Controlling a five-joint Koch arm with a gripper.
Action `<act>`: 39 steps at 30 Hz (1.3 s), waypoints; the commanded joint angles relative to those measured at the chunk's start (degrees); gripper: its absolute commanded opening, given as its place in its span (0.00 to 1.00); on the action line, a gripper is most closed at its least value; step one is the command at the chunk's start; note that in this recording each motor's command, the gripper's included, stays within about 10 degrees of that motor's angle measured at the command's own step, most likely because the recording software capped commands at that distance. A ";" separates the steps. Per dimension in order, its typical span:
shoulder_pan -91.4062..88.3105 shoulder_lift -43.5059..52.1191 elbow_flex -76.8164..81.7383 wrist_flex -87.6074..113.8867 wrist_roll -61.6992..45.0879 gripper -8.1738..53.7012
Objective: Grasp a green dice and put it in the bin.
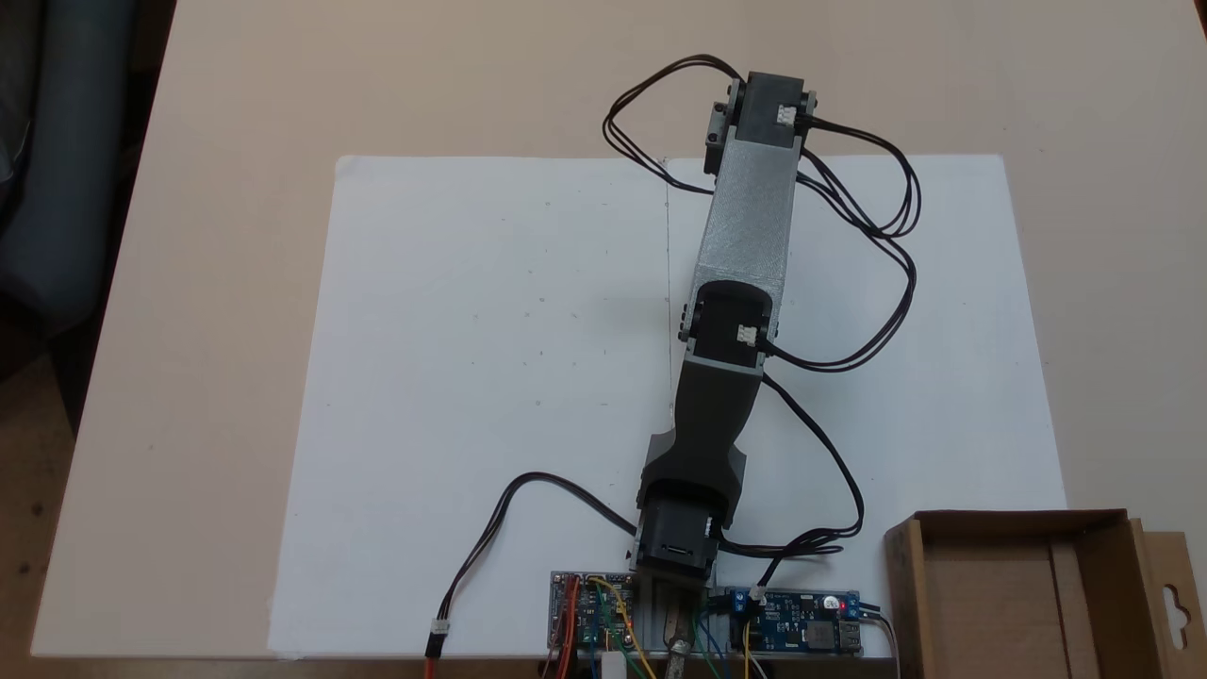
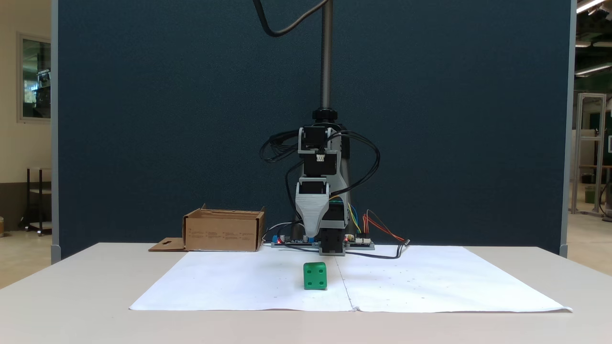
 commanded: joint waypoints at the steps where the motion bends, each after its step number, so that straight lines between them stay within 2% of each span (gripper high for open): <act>1: -0.44 1.32 -2.55 0.97 4.22 0.96; 14: -1.67 1.05 -2.55 -0.18 7.65 0.95; 26: -2.64 -3.08 -2.46 -3.96 7.91 0.95; 39: -0.88 -3.52 5.80 -11.07 4.83 0.95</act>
